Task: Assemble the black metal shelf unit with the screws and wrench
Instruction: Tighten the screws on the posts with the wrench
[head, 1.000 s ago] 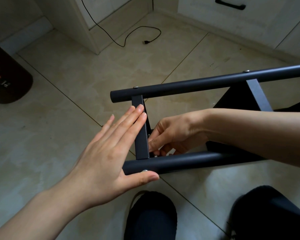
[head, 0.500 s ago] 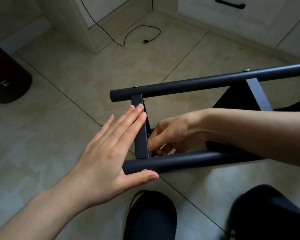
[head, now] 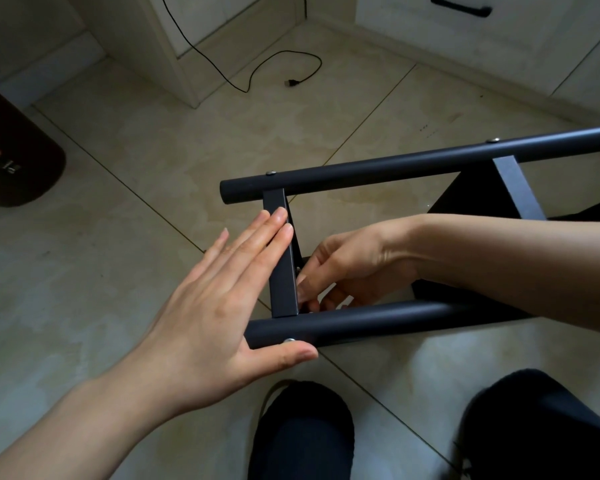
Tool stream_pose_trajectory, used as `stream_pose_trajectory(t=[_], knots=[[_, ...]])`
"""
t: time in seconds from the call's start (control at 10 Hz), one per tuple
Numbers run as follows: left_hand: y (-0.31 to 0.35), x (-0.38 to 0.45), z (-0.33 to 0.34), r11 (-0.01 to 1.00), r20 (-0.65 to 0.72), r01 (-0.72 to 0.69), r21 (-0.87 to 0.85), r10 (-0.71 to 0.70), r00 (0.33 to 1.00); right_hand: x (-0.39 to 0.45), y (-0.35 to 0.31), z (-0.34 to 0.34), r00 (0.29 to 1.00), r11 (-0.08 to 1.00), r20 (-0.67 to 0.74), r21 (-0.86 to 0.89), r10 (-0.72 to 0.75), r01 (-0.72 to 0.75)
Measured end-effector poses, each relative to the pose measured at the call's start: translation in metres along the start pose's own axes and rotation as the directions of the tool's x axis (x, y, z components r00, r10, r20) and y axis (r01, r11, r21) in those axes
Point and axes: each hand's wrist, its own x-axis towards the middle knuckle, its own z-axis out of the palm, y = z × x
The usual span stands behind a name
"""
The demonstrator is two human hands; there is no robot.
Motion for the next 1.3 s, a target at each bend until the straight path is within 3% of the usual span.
stream_pose_trajectory(t=[1.1,1.3], knots=[[-0.001,0.000,0.000,1.000,0.002,-0.004,0.005,0.004,1.000,0.008,0.002,0.004,0.998,0.999,0.055,0.053,-0.009,0.006],[0.000,0.000,0.000,1.000,-0.008,0.003,0.008,-0.003,1.000,-0.003,0.000,-0.003,0.997,1.000,0.071,-0.007,0.015,-0.015]])
